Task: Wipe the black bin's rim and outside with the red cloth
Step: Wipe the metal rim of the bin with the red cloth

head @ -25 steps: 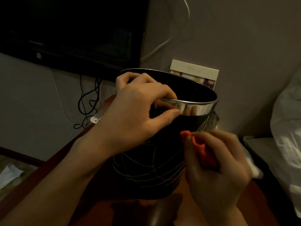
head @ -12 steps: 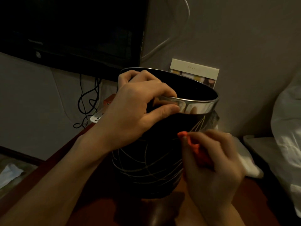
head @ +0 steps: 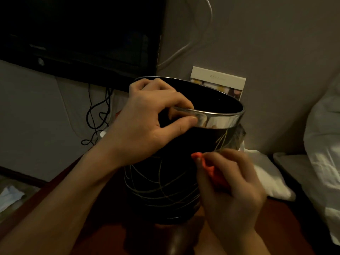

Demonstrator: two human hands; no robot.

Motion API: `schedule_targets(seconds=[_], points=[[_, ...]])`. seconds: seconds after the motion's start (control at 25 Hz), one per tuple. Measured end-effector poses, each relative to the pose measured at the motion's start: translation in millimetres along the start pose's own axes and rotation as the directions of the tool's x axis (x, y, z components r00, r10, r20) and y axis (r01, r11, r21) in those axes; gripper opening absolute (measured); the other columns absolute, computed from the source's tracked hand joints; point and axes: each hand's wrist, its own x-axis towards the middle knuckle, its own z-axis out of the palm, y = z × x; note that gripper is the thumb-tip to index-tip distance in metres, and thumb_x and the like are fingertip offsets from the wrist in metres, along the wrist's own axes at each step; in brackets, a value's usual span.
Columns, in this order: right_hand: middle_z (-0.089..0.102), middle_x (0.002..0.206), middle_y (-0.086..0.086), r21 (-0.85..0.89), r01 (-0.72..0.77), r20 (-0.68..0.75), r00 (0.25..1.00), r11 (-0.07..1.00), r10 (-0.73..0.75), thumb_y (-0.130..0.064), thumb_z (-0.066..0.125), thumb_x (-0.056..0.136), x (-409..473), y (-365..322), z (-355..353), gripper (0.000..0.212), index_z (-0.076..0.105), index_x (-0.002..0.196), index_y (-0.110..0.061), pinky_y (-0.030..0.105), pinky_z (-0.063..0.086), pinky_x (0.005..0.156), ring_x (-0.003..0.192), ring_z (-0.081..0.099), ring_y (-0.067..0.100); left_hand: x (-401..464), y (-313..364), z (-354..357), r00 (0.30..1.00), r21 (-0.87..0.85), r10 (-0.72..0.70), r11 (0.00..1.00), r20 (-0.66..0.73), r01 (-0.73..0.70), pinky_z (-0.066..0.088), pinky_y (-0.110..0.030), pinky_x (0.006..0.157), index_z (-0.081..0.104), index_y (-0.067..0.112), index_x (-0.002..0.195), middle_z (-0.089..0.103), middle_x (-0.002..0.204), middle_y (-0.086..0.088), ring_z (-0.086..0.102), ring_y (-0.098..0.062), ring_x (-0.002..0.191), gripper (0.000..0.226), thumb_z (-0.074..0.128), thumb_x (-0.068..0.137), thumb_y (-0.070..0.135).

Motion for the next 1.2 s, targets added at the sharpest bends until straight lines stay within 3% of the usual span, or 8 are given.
schedule_targets(seconds=[0.16,0.24,0.52,0.64,0.8,0.92,1.04,1.2], points=[[0.068,0.099,0.009,0.043,0.029,0.025,0.999,0.999,-0.03,-0.03,0.071,0.093,-6.1,-1.9,4.9,0.027,0.081,0.097,-0.006,0.007,0.045,0.079,0.083,0.061,0.006,-3.5,17.4,10.6,1.0,0.097,-0.006,0.995,-0.023,0.009,0.017,-0.026,0.102,0.059,0.037,0.098,0.052,0.089,0.026,0.041,0.008,0.099,0.019,0.052,0.086,0.048],[0.069,0.1,0.01,0.041,0.028,0.034,0.999,0.999,-0.03,-0.03,0.071,0.092,-4.9,-1.7,3.8,0.027,0.081,0.098,-0.005,0.009,0.046,0.078,0.085,0.061,0.006,-4.9,23.7,20.4,0.997,0.117,0.001,0.993,-0.073,0.008,0.018,-0.028,0.101,0.061,0.033,0.102,0.048,0.089,0.028,0.041,0.006,0.1,0.024,0.051,0.086,0.048],[0.06,0.098,0.006,0.038,0.015,-0.152,0.988,0.999,-0.009,-0.022,0.073,0.097,22.8,1.2,-19.0,0.014,0.069,0.105,-0.012,0.011,0.044,0.082,0.086,0.057,0.01,-1.7,11.3,10.2,0.992,-0.073,-0.079,0.995,-0.094,0.072,0.02,-0.018,0.099,0.062,0.044,0.088,0.055,0.086,0.025,0.048,0.002,0.101,0.01,0.061,0.08,0.049],[0.059,0.098,0.008,0.0,-0.017,-0.191,0.981,1.0,0.016,-0.018,0.073,0.098,31.9,4.4,-26.4,0.013,0.071,0.104,-0.007,0.009,0.041,0.084,0.088,0.055,0.008,-1.5,10.6,8.7,0.992,-0.119,-0.106,0.988,-0.068,0.098,0.024,-0.022,0.1,0.062,0.046,0.085,0.057,0.089,0.018,0.05,-0.007,0.104,0.007,0.065,0.079,0.049],[0.06,0.1,0.006,0.012,-0.054,-0.116,0.992,0.998,0.055,-0.021,0.073,0.097,32.6,2.4,-24.4,0.016,0.075,0.104,-0.007,0.012,0.043,0.081,0.089,0.057,0.009,-1.1,9.5,8.6,0.991,-0.106,-0.121,0.988,-0.055,0.115,0.023,-0.017,0.098,0.061,0.047,0.085,0.057,0.092,0.015,0.051,-0.014,0.106,0.007,0.066,0.079,0.047],[0.062,0.103,0.004,0.043,-0.052,-0.049,0.997,0.998,0.055,-0.027,0.073,0.095,23.5,-4.4,-15.1,0.022,0.077,0.104,-0.007,0.013,0.046,0.078,0.088,0.059,0.009,-2.6,9.1,10.0,0.991,-0.099,-0.121,0.989,-0.063,0.114,0.026,-0.024,0.098,0.06,0.049,0.085,0.056,0.093,0.015,0.049,-0.011,0.106,0.007,0.065,0.079,0.048],[0.061,0.103,0.005,0.035,-0.071,-0.064,0.995,0.997,0.073,-0.026,0.072,0.095,26.2,-1.2,-17.9,0.021,0.077,0.104,-0.007,0.009,0.044,0.077,0.087,0.057,0.006,-2.5,9.4,10.4,0.992,-0.098,-0.108,0.99,-0.066,0.102,0.028,-0.028,0.099,0.059,0.049,0.085,0.056,0.093,0.016,0.046,-0.001,0.104,0.007,0.064,0.079,0.05],[0.062,0.103,0.006,0.061,-0.134,-0.07,0.988,0.989,0.138,-0.024,0.072,0.095,29.1,-1.1,-20.0,0.019,0.076,0.106,-0.008,0.012,0.045,0.077,0.087,0.059,0.012,-2.7,9.9,10.6,0.99,-0.1,-0.125,0.988,-0.07,0.118,0.028,-0.027,0.099,0.06,0.05,0.084,0.056,0.094,0.017,0.046,-0.006,0.106,0.006,0.062,0.078,0.052]])
